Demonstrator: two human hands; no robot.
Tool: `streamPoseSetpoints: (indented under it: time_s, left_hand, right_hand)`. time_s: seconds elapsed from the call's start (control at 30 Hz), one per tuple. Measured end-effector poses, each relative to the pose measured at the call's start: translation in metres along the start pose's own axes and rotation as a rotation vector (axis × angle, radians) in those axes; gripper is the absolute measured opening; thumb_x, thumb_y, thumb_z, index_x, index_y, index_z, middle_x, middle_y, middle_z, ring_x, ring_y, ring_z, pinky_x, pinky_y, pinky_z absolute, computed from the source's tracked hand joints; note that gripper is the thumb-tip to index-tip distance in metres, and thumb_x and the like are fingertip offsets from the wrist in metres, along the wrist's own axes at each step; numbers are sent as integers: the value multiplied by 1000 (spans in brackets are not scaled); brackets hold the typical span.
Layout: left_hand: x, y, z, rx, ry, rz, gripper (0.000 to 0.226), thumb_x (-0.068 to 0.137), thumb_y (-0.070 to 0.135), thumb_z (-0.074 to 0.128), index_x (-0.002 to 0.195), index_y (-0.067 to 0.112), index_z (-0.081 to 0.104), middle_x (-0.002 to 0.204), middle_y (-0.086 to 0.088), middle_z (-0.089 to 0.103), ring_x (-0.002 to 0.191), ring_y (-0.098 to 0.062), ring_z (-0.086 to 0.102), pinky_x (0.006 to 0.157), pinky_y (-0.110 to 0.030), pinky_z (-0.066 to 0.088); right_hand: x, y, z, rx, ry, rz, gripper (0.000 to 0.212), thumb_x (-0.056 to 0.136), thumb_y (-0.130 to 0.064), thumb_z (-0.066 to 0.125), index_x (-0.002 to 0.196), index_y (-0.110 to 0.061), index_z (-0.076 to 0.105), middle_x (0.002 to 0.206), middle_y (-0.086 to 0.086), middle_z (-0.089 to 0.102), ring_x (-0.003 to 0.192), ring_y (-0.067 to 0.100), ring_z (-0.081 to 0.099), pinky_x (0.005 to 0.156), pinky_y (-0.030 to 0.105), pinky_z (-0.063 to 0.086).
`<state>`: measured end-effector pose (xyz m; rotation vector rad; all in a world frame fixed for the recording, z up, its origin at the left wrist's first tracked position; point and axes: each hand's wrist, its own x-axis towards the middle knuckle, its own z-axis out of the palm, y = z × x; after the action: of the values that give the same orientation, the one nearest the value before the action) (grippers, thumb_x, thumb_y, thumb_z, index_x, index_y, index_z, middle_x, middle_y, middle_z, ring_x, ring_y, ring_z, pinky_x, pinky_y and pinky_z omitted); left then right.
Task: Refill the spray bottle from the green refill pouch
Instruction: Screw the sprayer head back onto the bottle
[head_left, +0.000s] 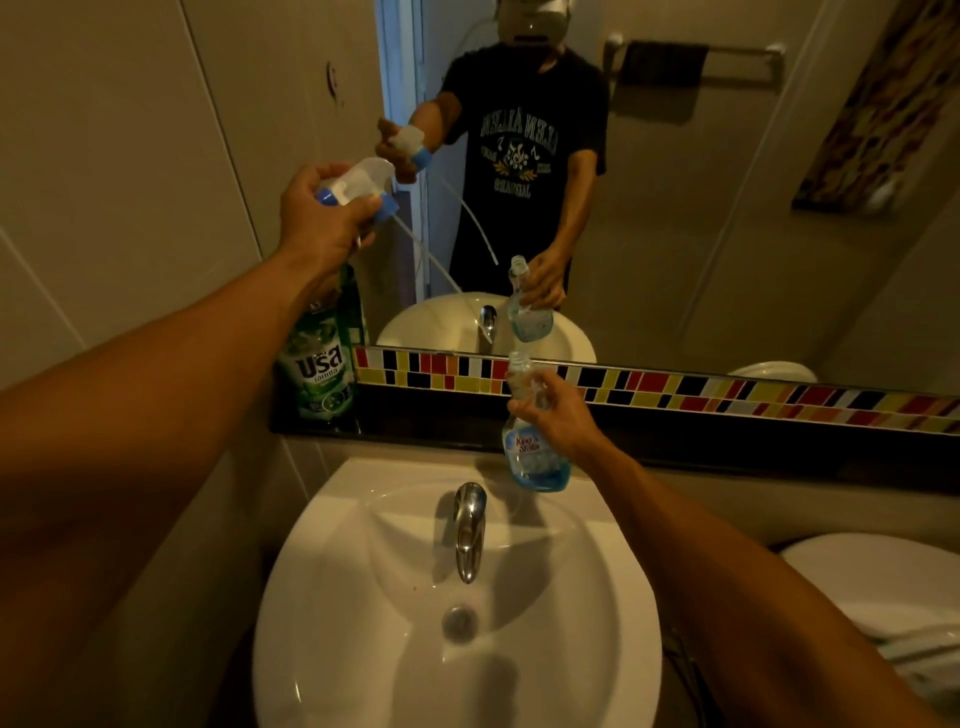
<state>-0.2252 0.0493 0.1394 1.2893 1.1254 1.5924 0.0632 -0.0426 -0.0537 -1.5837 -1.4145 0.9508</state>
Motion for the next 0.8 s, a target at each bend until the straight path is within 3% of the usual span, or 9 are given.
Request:
streamPoseSetpoints:
  time_s: [0.13,0.37,0.57,0.8]
  left_hand:
    - [-4,4,6,-27,-36,-24,46,79,10,79,118,27,61,129,-7,58,108,-27,68,80,-42,63]
    - [-13,9,15,-44,-109,-18,49,82,10,78,126,24,59,129,-6,58,107,-24,68,76,-28,61]
    - [-21,5,22,-22,-118,-4,44,83,10,77,121,25,61,121,-5,62,105,-27,68,83,-39,62]
    - [-35,-7,31,-25,-163,-33,48,84,7,76,127,19,58,122,-5,59,106,-28,66,87,-43,60]
  right_hand:
    - [-3,6,1,-60,9,46,61,88,-36,79,142,-31,51,134,3,62,122,28,61,103,59,53]
    - [-12,1,2,-96,-6,58,60,90,-32,77,143,-34,49,136,5,61,122,28,61,103,58,52]
    - [-16,-8,3,-109,-21,35,51,91,-31,77,136,-33,54,129,2,64,118,26,64,102,57,54]
    - [-17,-28,7,-56,-44,-31,59,92,-25,77,145,-25,51,136,5,64,120,24,64,102,52,55]
